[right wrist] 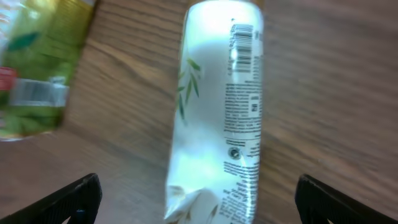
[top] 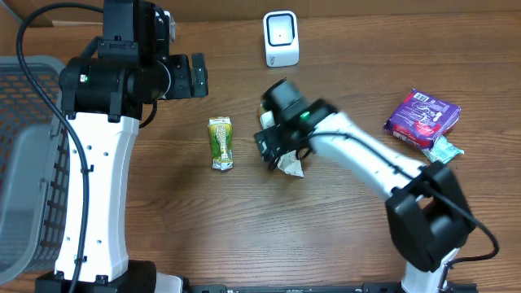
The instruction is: Scan the item barcode
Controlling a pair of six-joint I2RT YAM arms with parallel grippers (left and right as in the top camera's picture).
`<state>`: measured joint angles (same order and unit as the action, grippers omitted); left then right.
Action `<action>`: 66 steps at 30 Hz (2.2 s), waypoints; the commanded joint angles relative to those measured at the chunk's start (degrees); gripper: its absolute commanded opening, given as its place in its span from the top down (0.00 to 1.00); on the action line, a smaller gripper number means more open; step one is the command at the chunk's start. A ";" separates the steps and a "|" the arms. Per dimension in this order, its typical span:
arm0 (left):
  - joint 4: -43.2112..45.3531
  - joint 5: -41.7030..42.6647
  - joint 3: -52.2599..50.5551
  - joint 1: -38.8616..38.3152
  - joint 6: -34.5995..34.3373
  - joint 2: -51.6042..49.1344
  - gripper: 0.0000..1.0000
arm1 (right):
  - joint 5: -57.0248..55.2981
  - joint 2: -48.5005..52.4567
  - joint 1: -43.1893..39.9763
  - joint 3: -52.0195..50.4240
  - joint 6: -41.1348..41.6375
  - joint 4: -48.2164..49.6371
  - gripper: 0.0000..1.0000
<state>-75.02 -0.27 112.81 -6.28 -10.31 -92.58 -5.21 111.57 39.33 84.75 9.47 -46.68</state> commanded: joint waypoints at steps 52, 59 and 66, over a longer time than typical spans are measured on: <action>0.24 -0.33 0.52 -0.11 0.48 -0.11 0.01 | -25.46 9.01 6.99 -1.05 -2.32 0.50 0.08; 0.24 -0.33 0.52 -0.11 0.48 -0.11 0.01 | -23.61 9.01 6.56 -3.78 -2.32 1.44 0.29; 0.24 -0.31 0.52 -0.11 0.48 -0.11 0.00 | -23.67 9.01 6.56 -3.74 -2.36 2.01 0.60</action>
<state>-75.02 -0.30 112.81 -6.28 -10.31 -92.58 -30.30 120.57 46.28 82.32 6.79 -44.69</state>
